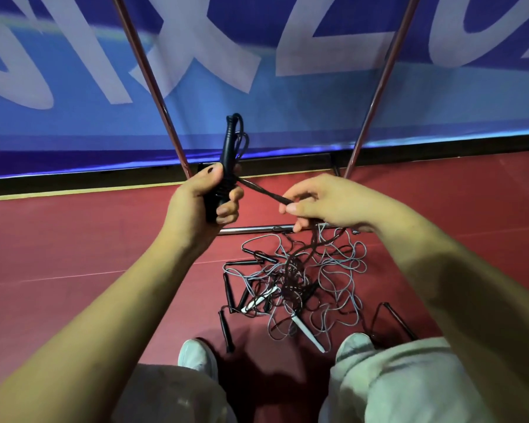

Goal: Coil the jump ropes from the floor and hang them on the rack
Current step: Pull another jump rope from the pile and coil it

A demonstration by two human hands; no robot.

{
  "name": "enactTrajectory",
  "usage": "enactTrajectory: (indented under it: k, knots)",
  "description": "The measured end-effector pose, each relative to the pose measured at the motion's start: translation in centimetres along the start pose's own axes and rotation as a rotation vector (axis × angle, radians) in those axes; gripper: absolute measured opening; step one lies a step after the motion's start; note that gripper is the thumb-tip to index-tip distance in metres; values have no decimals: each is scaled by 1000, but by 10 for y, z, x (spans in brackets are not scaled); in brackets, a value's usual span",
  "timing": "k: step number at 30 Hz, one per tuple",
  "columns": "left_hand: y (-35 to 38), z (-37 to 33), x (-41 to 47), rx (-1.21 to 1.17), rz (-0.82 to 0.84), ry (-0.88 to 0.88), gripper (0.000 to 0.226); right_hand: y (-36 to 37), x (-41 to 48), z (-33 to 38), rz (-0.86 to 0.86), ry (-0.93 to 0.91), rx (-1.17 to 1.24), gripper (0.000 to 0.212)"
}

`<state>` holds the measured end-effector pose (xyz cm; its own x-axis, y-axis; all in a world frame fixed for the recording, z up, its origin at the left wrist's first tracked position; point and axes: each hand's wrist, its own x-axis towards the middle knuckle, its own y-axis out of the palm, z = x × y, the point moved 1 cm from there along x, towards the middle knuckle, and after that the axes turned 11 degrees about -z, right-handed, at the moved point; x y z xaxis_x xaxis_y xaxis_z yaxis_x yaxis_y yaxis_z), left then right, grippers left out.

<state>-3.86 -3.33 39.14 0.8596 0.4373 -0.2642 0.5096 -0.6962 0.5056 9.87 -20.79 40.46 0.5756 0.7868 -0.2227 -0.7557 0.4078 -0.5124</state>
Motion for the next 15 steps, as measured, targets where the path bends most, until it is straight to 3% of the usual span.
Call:
enactTrajectory:
  k: [9, 15]
  knots:
    - [-1, 6, 1, 179, -225, 123, 15, 1, -14, -4, 40, 123, 155, 18]
    - [-10, 1, 4, 135, -345, 140, 10, -3, -17, -10, 24, 154, 193, 13]
